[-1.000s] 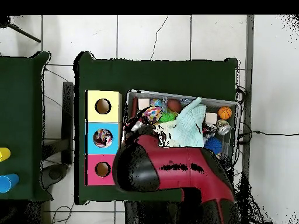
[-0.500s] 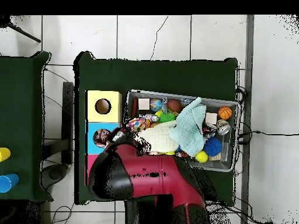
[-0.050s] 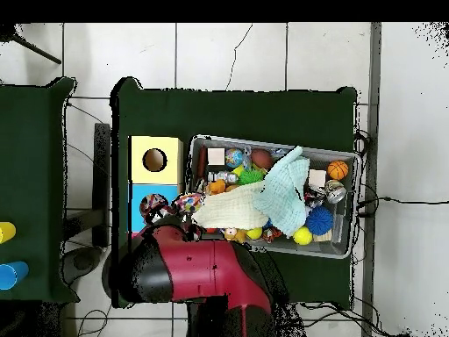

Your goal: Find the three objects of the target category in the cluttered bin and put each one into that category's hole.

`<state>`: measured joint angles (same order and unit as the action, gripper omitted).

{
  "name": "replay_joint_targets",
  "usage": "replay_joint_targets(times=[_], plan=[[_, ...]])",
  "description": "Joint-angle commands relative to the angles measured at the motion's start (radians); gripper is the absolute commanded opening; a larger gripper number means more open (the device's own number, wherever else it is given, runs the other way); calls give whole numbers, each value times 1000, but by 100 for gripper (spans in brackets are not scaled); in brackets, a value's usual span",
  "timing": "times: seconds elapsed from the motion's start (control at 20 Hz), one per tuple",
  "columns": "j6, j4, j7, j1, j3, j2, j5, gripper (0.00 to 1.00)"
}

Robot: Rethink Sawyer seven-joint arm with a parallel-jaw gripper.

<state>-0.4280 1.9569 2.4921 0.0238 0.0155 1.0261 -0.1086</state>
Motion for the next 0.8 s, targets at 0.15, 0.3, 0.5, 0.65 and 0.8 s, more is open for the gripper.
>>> replay_joint_targets(times=[0.15,0.3,0.5,0.65,0.8], plan=[[69,12,348,-110,147,-122,111,0],[72,0,344,-143,177,-140,142,0],[95,0,321,-153,198,-156,175,0],[118,3,310,-166,210,-171,199,0],[136,-1,301,-178,217,-188,224,0]])
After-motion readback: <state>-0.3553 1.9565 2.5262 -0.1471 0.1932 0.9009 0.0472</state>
